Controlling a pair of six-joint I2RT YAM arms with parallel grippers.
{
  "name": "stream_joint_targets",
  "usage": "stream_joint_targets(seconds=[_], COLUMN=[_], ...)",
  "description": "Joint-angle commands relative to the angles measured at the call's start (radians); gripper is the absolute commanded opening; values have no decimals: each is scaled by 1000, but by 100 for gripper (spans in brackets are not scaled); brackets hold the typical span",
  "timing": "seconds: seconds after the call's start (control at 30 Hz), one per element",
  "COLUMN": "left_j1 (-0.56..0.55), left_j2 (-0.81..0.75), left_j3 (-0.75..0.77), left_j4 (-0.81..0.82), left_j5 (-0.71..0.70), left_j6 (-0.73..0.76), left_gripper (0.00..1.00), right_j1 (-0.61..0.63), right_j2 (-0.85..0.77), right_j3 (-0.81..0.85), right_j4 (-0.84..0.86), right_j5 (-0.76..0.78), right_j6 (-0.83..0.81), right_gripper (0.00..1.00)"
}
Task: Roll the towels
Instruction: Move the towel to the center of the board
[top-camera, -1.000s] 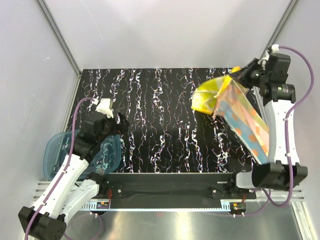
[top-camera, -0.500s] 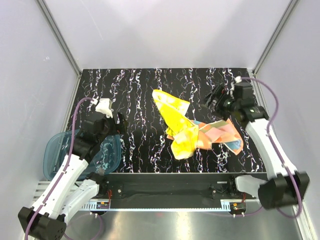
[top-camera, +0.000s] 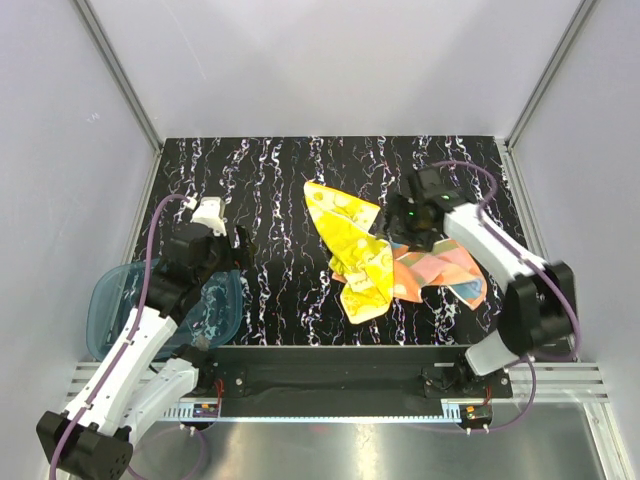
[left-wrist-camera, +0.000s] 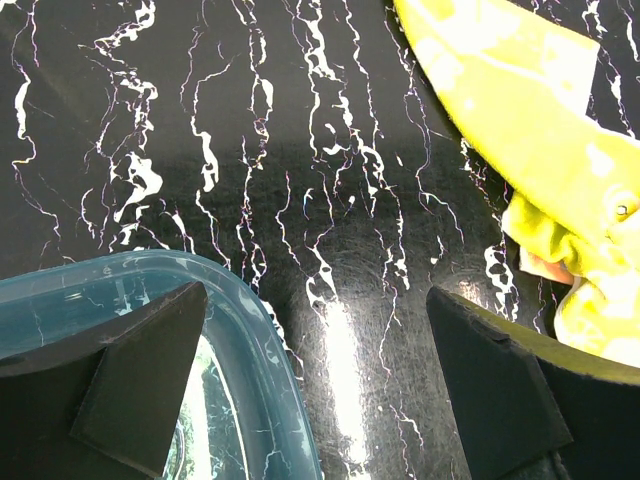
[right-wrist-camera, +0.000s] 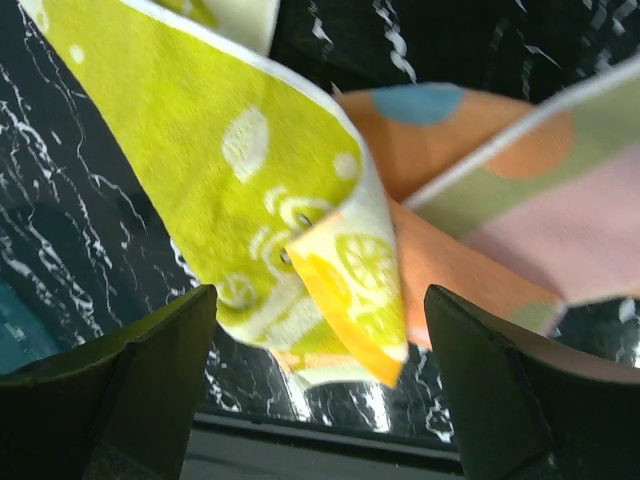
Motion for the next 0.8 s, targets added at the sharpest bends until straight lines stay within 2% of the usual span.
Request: stream_joint_targets(seconds=[0.0,0.2,0.33,0.57,0.6,0.63,0.67,0.7,0.77], left_j1=[-3,-3,-3,-3,-3,-3,-3,-3,-3], left_j2=[-6,-18,-16,-16,-18,-20,-20,-20,-20], left_j3=[50,49,49,53,52,50,50,50,52], left_j4=[25,25,25,23,23,23,23,25,23], left_j5=[-19,-25,-22,-22,-23,-26,-26,-28,-28], left_j6=[16,16,15,16,16,16,16,16,16], left_gripper=[99,99,99,99,99,99,99,99,99], right_j1=[65,101,125,150,152,155,155,155,155], right_j2=[142,307,339,377,380,385,387,390,396], right_j3=[150,244,241,217,218,223,227,235,269], right_j4=[-25,-89,-89,-59,-51,-46,-46,-40,-30], right_j5=[97,218,228,159,150,128,117,105,67], right_j6=[-53,-56,-53,-45,-44,-45,-44,-44,-50], right_gripper=[91,86,77,39,23,12,12,0,0])
